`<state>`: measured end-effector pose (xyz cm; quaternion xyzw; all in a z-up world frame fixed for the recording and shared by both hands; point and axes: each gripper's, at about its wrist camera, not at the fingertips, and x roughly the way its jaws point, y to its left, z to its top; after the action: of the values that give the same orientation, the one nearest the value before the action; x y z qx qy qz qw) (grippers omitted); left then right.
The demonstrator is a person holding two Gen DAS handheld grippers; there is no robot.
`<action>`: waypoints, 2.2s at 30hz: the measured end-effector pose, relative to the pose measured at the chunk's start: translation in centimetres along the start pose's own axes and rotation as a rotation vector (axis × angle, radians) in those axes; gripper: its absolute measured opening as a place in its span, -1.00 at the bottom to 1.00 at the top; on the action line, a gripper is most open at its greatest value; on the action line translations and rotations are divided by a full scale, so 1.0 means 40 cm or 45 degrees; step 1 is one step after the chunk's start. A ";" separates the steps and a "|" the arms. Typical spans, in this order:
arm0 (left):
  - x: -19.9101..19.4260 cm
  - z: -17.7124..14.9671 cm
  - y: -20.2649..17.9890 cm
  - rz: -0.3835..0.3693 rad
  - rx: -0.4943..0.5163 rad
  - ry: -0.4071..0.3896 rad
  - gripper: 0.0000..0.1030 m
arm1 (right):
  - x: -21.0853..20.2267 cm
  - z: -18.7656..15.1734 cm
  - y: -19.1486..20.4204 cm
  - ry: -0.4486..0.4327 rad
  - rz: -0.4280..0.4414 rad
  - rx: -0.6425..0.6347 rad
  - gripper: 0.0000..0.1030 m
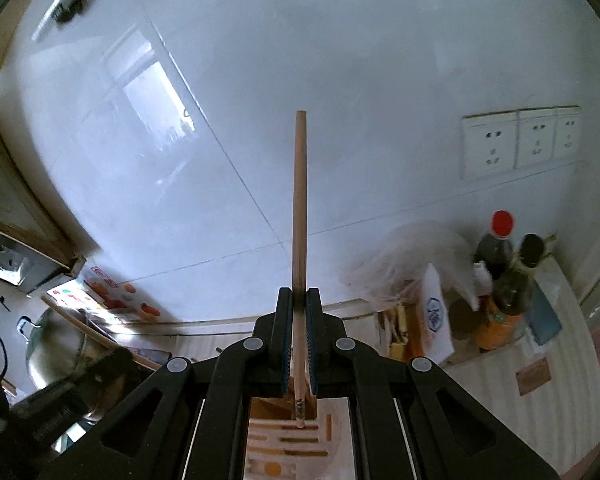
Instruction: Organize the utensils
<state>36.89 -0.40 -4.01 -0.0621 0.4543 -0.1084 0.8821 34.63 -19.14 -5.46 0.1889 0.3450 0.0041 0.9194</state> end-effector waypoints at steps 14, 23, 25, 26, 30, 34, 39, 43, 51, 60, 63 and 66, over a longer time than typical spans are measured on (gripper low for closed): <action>0.017 -0.015 -0.010 0.057 0.016 0.053 0.02 | 0.070 -0.051 -0.012 0.070 0.052 -0.037 -0.56; 0.021 -0.012 -0.008 0.278 0.096 -0.074 0.99 | 0.046 -0.036 -0.067 0.054 0.104 0.036 -0.31; 0.040 -0.016 -0.004 0.339 0.112 -0.060 0.99 | 0.057 -0.029 -0.067 0.056 0.119 0.031 -0.31; 0.049 -0.020 0.000 0.367 0.116 -0.047 0.99 | 0.065 -0.027 -0.066 0.069 0.126 0.028 -0.31; 0.044 -0.046 0.024 0.382 0.083 -0.053 0.99 | 0.066 -0.039 -0.080 0.085 0.147 0.054 -0.30; 0.014 -0.081 0.042 0.405 0.055 -0.084 0.99 | 0.025 -0.080 -0.086 0.076 0.063 -0.014 0.03; -0.045 -0.158 0.034 0.425 0.073 -0.112 1.00 | -0.044 -0.169 -0.075 0.069 -0.130 -0.163 0.50; -0.080 -0.222 0.019 0.417 0.107 -0.111 1.00 | -0.086 -0.233 -0.069 0.094 -0.218 -0.236 0.78; -0.207 -0.338 0.006 0.331 0.138 -0.146 1.00 | -0.248 -0.358 -0.054 0.059 -0.332 -0.254 1.00; -0.438 -0.460 0.020 0.257 0.189 -0.239 1.00 | -0.519 -0.458 0.021 -0.114 -0.407 -0.232 1.00; -0.519 -0.504 0.021 0.248 0.209 -0.271 1.00 | -0.609 -0.492 0.047 -0.156 -0.408 -0.220 1.00; -0.588 -0.541 0.028 0.232 0.222 -0.295 1.00 | -0.688 -0.526 0.073 -0.193 -0.425 -0.208 1.00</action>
<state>6.14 6.26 1.75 0.0438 0.3423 -0.0592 0.9367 0.66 -12.99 -1.56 0.0536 0.2998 -0.1346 0.9429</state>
